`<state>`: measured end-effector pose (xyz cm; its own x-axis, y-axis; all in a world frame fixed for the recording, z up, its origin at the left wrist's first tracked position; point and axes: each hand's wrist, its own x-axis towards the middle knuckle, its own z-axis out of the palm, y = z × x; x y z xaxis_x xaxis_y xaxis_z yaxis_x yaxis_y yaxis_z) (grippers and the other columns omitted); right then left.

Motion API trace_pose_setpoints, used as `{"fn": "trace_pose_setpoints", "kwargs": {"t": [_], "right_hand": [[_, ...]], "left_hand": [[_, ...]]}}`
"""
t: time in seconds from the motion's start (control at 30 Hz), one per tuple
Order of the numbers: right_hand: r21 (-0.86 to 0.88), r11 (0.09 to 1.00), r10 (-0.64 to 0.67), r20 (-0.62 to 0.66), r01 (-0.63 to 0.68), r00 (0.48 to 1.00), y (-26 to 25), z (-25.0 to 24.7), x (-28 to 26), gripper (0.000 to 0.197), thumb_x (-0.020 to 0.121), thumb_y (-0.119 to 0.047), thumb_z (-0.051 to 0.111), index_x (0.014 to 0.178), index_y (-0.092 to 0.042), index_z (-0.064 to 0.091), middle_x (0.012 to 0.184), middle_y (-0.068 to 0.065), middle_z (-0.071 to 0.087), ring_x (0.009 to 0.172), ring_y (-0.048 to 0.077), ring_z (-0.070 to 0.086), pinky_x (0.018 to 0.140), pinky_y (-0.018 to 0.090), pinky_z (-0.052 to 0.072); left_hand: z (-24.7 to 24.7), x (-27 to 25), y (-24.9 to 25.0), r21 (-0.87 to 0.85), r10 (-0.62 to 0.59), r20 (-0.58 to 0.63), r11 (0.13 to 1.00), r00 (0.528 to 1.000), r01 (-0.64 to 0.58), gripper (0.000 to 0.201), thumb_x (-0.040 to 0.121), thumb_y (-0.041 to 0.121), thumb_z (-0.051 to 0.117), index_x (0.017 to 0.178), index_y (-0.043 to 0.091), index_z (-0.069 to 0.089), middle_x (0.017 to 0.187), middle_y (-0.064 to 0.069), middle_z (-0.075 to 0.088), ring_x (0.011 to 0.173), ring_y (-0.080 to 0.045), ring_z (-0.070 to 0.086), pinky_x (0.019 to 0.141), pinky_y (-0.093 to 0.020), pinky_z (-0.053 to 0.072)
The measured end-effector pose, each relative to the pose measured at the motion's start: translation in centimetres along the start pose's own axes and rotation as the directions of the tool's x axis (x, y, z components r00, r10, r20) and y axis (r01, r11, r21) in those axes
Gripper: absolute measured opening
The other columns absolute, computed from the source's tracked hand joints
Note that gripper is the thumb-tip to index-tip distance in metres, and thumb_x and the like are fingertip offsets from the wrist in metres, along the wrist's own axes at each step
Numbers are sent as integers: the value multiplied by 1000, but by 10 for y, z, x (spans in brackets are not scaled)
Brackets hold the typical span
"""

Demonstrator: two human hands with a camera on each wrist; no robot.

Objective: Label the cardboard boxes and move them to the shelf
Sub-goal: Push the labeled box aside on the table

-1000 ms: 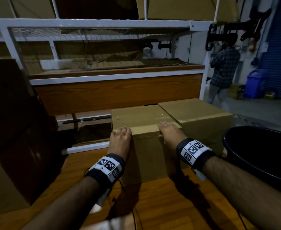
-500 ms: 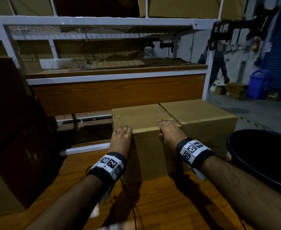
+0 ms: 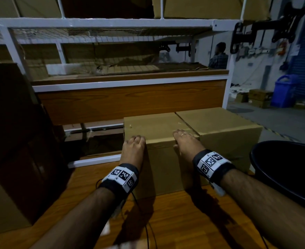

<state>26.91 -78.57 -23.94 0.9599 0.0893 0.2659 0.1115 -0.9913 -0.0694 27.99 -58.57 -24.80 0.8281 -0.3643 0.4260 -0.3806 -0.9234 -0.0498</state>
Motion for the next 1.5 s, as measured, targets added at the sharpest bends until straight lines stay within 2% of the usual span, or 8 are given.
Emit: {"fn": "trace_pose_setpoints", "kwargs": {"t": [0.33, 0.6, 0.77, 0.87, 1.03, 1.27, 1.37, 1.5], "right_hand": [[-19, 1000, 10, 2, -10, 1000, 0, 4, 2, 57, 97, -19, 50, 148, -8, 25, 155, 12, 26, 144, 25, 21, 118, 35, 16], [-1, 1000, 10, 15, -10, 1000, -2, -2, -5, 56, 97, -24, 51, 146, -11, 29, 154, 10, 29, 143, 26, 24, 117, 36, 18], [44, 998, -27, -119, 33, 993, -9, -12, -14, 34, 95, -31, 53, 123, -13, 52, 120, 7, 58, 112, 24, 52, 97, 37, 45], [66, 996, -47, -199, 61, 979, -24, -18, -24, 34, 97, -31, 50, 126, -14, 54, 107, 9, 63, 100, 23, 56, 86, 35, 49], [127, 978, -135, -223, 166, 966, -62, -26, -39, 38, 99, -29, 47, 134, -15, 51, 104, 11, 65, 98, 25, 58, 84, 37, 50], [257, 929, -211, -222, 266, 952, -132, -19, -50, 39, 97, -29, 50, 135, -17, 50, 111, 10, 61, 104, 22, 55, 85, 32, 45], [285, 914, -246, -183, 290, 952, -168, -16, -55, 46, 95, -30, 55, 138, -15, 46, 126, 11, 57, 118, 25, 49, 96, 37, 43], [242, 907, -343, -53, 346, 938, -217, -15, -70, 62, 92, -34, 59, 145, -12, 34, 148, 9, 40, 138, 25, 32, 112, 41, 29]], "left_hand": [[5, 2, 0, -2, -8, -17, 1000, 1000, 8, 45, 96, 9, 42, 140, 12, 36, 145, -7, 41, 137, -22, 31, 110, -36, 25], [2, 3, -2, 43, -1, 46, 999, 999, -1, 46, 94, 8, 47, 139, 12, 37, 143, -8, 42, 135, -24, 34, 109, -37, 29], [-4, -9, -5, 68, -57, 71, 996, 996, 53, 48, 90, 19, 57, 134, 14, 38, 135, -6, 48, 128, -25, 40, 108, -42, 29], [-9, -22, -12, 50, -71, 89, 997, 994, 67, 59, 88, 27, 61, 138, 14, 34, 138, -6, 46, 131, -25, 37, 111, -45, 25], [-32, -47, -25, -8, -125, 41, 992, 991, 126, 65, 87, 31, 64, 141, 15, 32, 143, -6, 43, 135, -24, 34, 113, -47, 24], [-67, -96, -61, 22, -213, -7, 977, 977, 213, 63, 92, 33, 58, 145, 13, 29, 147, -7, 39, 138, -24, 30, 114, -44, 22], [-79, -122, -85, 22, -265, -18, 964, 964, 265, 68, 90, 33, 61, 146, 15, 27, 147, -7, 39, 138, -25, 30, 114, -47, 23], [-91, -166, -123, 49, -315, 43, 949, 948, 313, 84, 85, 35, 66, 150, 15, 17, 150, -5, 34, 141, -26, 24, 114, -50, 21]]}}
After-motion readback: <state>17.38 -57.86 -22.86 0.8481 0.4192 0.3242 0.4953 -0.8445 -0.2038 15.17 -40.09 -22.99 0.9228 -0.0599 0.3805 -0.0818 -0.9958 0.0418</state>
